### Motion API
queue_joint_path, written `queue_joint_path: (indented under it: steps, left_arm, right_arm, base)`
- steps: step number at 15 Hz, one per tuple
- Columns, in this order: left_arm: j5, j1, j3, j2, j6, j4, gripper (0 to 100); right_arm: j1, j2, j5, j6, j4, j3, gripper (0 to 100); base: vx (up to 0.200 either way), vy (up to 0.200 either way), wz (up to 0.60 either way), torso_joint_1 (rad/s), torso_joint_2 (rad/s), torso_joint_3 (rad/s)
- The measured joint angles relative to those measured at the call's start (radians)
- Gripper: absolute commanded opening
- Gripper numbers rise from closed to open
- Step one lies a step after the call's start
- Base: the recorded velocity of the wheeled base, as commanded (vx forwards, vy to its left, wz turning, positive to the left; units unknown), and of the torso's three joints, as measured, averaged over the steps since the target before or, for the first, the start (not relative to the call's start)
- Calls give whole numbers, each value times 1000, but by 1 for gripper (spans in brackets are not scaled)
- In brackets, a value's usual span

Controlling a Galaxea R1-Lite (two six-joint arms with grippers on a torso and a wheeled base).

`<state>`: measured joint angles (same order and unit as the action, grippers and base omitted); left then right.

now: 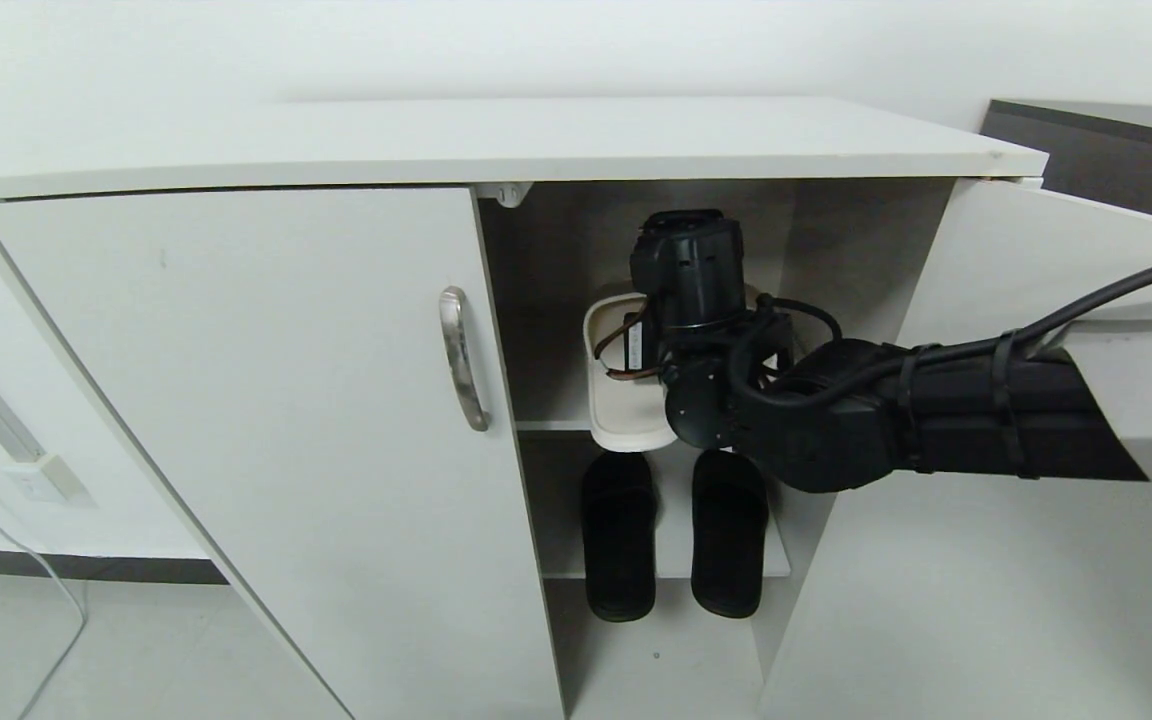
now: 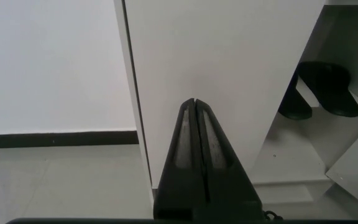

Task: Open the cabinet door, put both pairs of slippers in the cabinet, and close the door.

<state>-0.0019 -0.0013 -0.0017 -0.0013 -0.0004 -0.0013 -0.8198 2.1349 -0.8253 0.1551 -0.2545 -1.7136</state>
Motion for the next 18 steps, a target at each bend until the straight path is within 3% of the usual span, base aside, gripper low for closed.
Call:
queue_joint_path:
  steps: [18]
  left_arm:
    - [2, 0, 0, 0, -1, 0, 0]
  right_arm:
    - [5, 35, 3, 14, 2, 1, 0]
  base:
    - [0, 0, 0, 0, 0, 0]
